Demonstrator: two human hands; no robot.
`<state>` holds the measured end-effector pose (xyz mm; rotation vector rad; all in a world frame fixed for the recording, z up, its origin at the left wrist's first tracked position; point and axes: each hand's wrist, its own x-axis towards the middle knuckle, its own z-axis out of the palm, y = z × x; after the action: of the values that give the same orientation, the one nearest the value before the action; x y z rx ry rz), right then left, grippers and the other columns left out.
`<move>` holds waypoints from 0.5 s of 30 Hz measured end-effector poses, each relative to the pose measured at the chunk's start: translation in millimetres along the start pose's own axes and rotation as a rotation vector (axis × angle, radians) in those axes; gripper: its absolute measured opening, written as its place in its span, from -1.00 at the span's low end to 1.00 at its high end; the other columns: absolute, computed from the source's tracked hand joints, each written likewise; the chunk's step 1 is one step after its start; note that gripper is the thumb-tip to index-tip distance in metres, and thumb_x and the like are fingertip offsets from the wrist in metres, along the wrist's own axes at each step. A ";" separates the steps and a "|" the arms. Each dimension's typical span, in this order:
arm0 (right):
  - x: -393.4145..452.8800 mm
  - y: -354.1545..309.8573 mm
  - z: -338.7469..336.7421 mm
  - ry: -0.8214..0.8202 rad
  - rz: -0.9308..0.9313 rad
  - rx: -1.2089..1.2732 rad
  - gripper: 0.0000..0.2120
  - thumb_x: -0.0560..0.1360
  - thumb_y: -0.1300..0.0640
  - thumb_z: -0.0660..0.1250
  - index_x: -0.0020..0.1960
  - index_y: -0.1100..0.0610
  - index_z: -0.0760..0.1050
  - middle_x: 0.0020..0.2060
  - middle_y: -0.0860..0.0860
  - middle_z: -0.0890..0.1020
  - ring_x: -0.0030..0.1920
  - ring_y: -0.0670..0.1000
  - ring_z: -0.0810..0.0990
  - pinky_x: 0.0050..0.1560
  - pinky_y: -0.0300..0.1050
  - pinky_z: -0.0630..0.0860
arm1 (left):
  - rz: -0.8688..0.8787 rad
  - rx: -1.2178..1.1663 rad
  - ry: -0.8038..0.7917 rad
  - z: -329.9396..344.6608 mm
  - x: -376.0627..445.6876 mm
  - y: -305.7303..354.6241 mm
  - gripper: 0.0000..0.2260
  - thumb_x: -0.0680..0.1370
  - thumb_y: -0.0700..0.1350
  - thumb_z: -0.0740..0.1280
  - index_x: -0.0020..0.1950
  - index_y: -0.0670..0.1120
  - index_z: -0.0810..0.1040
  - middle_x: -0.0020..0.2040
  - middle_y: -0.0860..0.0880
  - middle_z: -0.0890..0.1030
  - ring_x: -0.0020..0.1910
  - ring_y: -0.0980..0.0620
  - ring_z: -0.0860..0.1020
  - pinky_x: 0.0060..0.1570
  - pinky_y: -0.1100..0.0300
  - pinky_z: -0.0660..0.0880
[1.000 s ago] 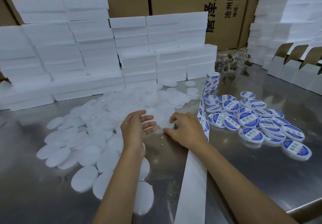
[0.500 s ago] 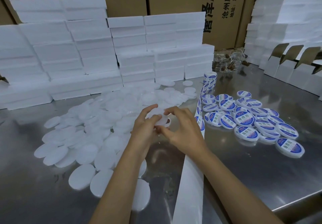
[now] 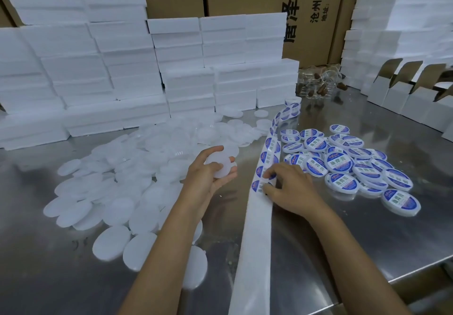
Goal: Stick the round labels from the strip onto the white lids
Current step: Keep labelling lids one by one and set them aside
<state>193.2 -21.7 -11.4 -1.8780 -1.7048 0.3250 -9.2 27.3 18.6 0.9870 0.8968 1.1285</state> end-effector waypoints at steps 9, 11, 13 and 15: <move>-1.6 -9.0 10.2 0.024 -0.064 -0.009 -0.72 0.46 -0.16 0.45 0.11 -0.12 0.53 0.01 -0.26 0.44 0.12 -0.15 0.36 0.25 -0.13 0.17 | -0.051 0.065 0.053 11.7 -6.3 4.7 -0.69 0.64 -0.40 0.18 0.27 -0.12 0.55 0.30 -0.27 0.56 0.21 -0.28 0.60 0.20 -0.10 0.59; -2.0 -11.1 9.7 0.021 -0.072 0.003 -0.71 0.45 -0.15 0.46 0.12 -0.10 0.55 -0.02 -0.26 0.44 0.09 -0.15 0.35 0.20 -0.14 0.21 | -0.064 0.098 0.058 14.2 -7.4 5.7 -0.69 0.65 -0.39 0.19 0.32 -0.13 0.53 0.32 -0.28 0.55 0.24 -0.29 0.58 0.26 -0.15 0.56; -2.2 -13.7 9.3 0.016 -0.083 0.013 -0.72 0.45 -0.13 0.48 0.10 -0.09 0.57 -0.04 -0.25 0.45 0.06 -0.15 0.37 0.18 -0.14 0.26 | -0.070 0.114 0.059 15.4 -8.0 6.3 -0.69 0.65 -0.38 0.18 0.33 -0.13 0.52 0.32 -0.28 0.55 0.26 -0.29 0.57 0.27 -0.16 0.54; -2.8 -17.2 9.9 0.000 -0.097 0.024 -0.75 0.44 -0.13 0.48 0.07 -0.08 0.57 -0.06 -0.23 0.47 0.04 -0.14 0.39 0.17 -0.13 0.30 | -0.075 0.118 0.062 14.9 -9.0 6.8 -0.69 0.66 -0.38 0.17 0.34 -0.15 0.51 0.31 -0.29 0.56 0.26 -0.29 0.57 0.27 -0.15 0.55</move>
<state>173.2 -21.6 -10.3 -1.7709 -1.7772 0.3051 1.0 17.0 30.4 1.0100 1.0514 1.0568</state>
